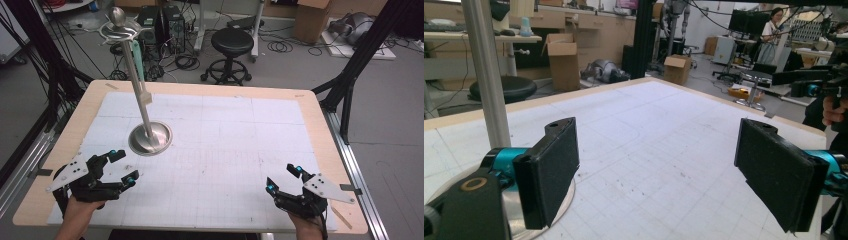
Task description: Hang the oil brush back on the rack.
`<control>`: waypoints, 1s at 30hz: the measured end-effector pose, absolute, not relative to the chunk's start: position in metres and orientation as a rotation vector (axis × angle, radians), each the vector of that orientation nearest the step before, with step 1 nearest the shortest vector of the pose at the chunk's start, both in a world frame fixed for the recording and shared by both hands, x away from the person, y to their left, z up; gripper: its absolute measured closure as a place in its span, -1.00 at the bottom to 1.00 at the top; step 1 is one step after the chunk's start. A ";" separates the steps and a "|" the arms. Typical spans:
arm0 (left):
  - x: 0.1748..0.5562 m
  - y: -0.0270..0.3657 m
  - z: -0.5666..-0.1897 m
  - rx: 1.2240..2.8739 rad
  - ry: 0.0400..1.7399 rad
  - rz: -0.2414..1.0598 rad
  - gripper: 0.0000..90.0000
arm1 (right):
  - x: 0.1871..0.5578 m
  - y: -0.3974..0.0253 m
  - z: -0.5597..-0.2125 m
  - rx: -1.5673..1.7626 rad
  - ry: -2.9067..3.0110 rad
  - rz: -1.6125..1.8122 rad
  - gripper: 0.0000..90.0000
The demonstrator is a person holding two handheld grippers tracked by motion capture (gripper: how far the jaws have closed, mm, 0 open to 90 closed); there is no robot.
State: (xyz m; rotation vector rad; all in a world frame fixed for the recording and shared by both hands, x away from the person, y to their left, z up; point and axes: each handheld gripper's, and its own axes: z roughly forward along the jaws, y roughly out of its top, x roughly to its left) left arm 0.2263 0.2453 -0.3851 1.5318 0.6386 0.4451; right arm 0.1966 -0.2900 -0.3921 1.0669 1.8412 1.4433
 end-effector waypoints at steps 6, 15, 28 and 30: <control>0.223 0.246 -0.393 1.549 0.653 0.440 -0.59 | 0.197 -0.288 -0.391 1.063 1.853 1.438 -0.58; 0.224 0.248 -0.395 1.531 0.677 0.465 -0.59 | 0.197 -0.288 -0.391 1.057 1.849 1.439 -0.58; 0.224 0.251 -0.397 1.527 0.687 0.462 -0.59 | 0.197 -0.290 -0.390 1.066 1.844 1.448 -0.58; 0.225 0.251 -0.397 1.518 0.690 0.465 -0.59 | 0.197 -0.290 -0.391 1.055 1.850 1.439 -0.58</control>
